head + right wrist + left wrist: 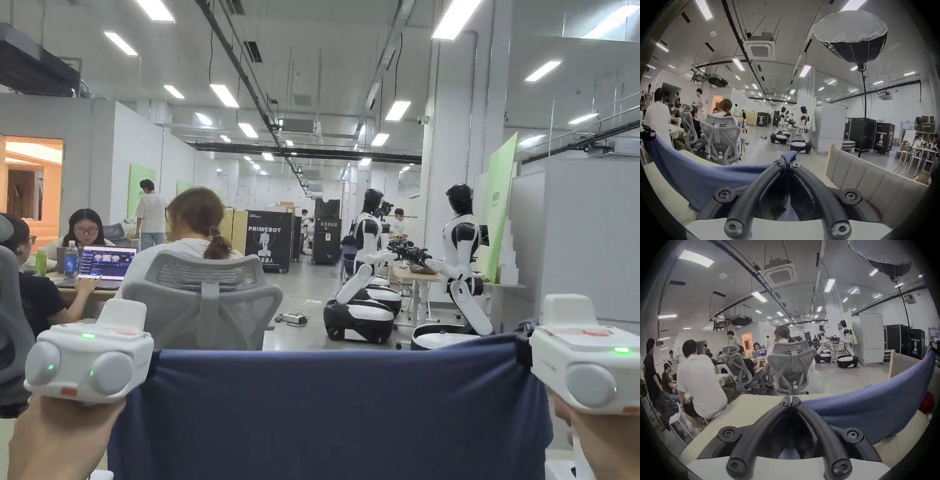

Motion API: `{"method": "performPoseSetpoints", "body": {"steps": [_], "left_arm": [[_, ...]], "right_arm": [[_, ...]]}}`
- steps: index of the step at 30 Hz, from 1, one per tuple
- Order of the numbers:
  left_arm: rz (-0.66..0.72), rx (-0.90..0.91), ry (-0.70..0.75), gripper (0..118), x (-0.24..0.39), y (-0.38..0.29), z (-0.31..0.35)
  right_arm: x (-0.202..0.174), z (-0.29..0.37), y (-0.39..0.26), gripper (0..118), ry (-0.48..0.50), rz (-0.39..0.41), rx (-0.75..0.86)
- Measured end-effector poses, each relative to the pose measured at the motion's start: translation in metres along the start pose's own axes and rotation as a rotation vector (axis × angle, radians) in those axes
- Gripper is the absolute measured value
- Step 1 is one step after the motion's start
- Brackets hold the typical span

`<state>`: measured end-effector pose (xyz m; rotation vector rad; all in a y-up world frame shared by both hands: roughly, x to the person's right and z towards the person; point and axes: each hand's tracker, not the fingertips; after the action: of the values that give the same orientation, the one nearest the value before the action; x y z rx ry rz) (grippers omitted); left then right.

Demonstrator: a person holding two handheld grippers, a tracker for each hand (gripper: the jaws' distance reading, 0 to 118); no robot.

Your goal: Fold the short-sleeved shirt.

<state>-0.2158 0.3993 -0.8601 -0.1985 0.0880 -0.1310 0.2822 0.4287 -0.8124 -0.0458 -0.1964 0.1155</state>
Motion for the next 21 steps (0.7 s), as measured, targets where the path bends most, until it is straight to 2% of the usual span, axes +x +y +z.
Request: {"method": "performPoseSetpoints", "body": {"steps": [3,8,11,13,16,21], "left_arm": [[-0.003,-0.015,-0.030,0,-0.003,-0.013,0.024],[-0.047,-0.103,-0.114,0,-0.004,-0.074,0.087],[-0.057,-0.217,-0.167,0,-0.005,-0.134,0.124],[-0.040,-0.300,-0.197,0,-0.007,-0.185,0.147],[-0.027,-0.426,-0.208,0,-0.011,-0.261,0.176],[0.057,-0.591,-0.199,0,-0.015,-0.351,0.194]], "right_arm": [[0.011,0.030,-0.013,3,0.032,-0.025,-0.021],[0.024,0.097,-0.068,3,0.087,0.001,-0.139],[0.024,0.139,-0.127,3,0.104,0.039,-0.238],[0.020,0.169,-0.178,3,0.138,0.102,-0.332],[0.018,0.204,-0.254,3,0.182,0.156,-0.495],[0.011,0.239,-0.359,3,0.205,0.143,-0.718]]}}
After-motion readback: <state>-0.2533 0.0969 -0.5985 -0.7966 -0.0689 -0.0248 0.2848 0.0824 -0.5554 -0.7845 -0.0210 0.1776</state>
